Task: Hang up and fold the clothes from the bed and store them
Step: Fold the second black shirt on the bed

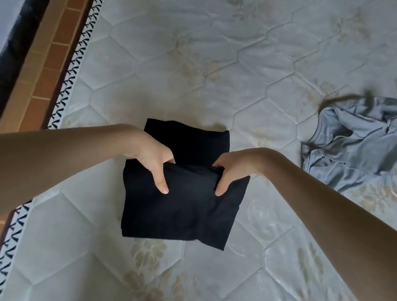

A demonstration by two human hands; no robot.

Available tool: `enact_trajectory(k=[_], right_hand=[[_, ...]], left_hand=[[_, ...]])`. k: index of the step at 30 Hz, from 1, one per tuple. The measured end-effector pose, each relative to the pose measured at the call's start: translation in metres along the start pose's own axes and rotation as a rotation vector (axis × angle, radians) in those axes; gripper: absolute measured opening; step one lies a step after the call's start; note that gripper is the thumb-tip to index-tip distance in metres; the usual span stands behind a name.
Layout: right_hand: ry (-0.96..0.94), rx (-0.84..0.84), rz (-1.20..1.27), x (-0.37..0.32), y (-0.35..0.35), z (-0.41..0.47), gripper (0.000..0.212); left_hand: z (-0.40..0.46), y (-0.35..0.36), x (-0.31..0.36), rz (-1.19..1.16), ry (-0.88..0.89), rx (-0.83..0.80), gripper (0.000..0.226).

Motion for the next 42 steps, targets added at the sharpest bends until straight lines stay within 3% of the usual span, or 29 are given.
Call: enact_trajectory(k=[2,13,18,24,26,27,30,33,37,42], right_hand=[[0.005,0.012,-0.017,0.002,-0.014,0.01,0.028],[0.03,0.101,-0.086,0.014,-0.076,0.058,0.023],[-0.005,0.211,0.015,0.021,-0.1,0.065,0.016],[0.01,0.372,0.051,0.029,-0.121,0.079,0.028],[0.023,0.391,0.072,0.035,-0.121,0.086,0.017],[0.015,0.406,0.095,0.036,-0.121,0.089,0.01],[-0.013,0.462,0.203,0.043,-0.123,0.091,0.028],[-0.023,0.546,0.268,0.05,-0.125,0.092,0.013],[0.007,0.68,0.346,0.059,-0.122,0.093,0.007],[0.007,0.922,0.482,0.067,-0.113,0.089,0.023]], left_hand=[[0.008,-0.016,-0.008,-0.006,0.004,0.024,0.061],[0.036,-0.091,-0.044,-0.13,0.106,0.213,0.023],[0.043,-0.114,-0.057,-0.19,0.095,0.298,0.023],[0.044,-0.141,-0.065,-0.161,0.085,0.469,0.015],[0.048,-0.144,-0.071,-0.152,0.077,0.491,0.013],[0.05,-0.145,-0.075,-0.156,0.07,0.5,0.014],[0.053,-0.147,-0.086,-0.206,0.062,0.541,0.029],[0.052,-0.148,-0.092,-0.298,0.073,0.621,0.049],[0.051,-0.149,-0.092,-0.332,0.109,0.701,0.037],[0.048,-0.146,-0.095,-0.409,0.133,0.836,0.04]])
Point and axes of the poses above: each hand's wrist, its own z-axis towards the middle knuckle, its own y-axis out of the palm, x = y × z, the point moved 8 cm from there along z, towards the middle knuckle, and after that the axes turned 12 degrees about -x, right-handed, at the moved point
